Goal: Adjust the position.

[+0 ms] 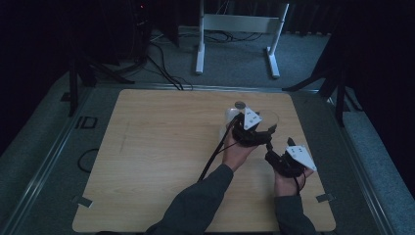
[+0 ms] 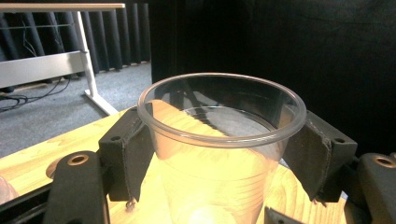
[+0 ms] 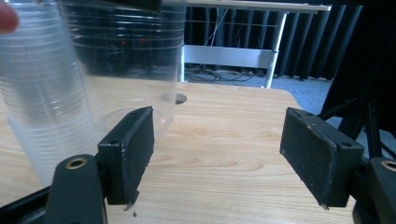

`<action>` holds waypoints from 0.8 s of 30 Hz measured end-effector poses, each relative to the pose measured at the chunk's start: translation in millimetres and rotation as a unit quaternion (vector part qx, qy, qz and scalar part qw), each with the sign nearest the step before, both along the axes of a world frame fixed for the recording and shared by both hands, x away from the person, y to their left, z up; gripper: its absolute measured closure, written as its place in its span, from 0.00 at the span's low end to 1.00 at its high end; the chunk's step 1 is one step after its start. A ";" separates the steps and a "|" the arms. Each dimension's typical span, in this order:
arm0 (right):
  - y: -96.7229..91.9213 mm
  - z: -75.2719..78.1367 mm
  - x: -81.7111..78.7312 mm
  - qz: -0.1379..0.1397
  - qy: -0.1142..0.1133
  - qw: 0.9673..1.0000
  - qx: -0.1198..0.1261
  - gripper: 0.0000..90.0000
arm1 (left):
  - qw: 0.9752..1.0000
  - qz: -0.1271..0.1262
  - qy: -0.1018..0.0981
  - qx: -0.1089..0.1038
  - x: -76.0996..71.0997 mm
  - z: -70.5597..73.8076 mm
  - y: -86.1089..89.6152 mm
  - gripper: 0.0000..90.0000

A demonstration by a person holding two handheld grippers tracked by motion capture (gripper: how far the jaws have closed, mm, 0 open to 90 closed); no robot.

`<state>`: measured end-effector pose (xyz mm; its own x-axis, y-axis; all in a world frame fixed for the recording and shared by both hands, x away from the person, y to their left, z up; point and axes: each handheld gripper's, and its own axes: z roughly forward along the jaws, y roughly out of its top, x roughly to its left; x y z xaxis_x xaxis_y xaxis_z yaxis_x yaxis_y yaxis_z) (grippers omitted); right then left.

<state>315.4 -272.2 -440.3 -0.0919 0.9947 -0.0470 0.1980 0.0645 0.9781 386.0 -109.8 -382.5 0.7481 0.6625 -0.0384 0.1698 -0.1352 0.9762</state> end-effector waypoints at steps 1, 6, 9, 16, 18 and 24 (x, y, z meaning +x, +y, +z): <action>-0.5 0.2 0.1 -0.001 -0.001 1.000 0.001 0.29 | 1.000 -0.002 -0.004 0.003 -2.2 -0.9 0.7 0.31; -1.4 -1.3 0.6 -0.007 0.000 1.000 0.002 0.29 | 1.000 -0.001 0.000 0.002 -3.7 -5.4 5.2 0.31; -1.2 -1.8 1.1 -0.008 -0.001 1.000 0.000 0.29 | 1.000 -0.002 0.000 0.002 -4.5 -7.2 6.5 0.31; -2.9 -2.7 0.4 -0.014 -0.001 1.000 0.003 0.29 | 1.000 -0.003 0.002 -0.002 -6.1 -10.6 8.5 0.31; -2.9 -2.8 0.3 -0.016 -0.002 1.000 0.002 0.29 | 1.000 -0.003 0.001 -0.002 -6.5 -11.7 8.5 0.31; -3.2 -3.1 -0.2 -0.020 -0.003 1.000 0.002 0.29 | 1.000 -0.003 0.000 0.003 -8.1 -15.2 8.8 0.31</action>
<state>315.2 -275.3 -443.4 -0.0523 0.9977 -0.0432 0.1950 0.0526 0.9794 377.9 -101.0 -397.7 0.7522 0.6580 -0.0350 0.1693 -0.1417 0.9753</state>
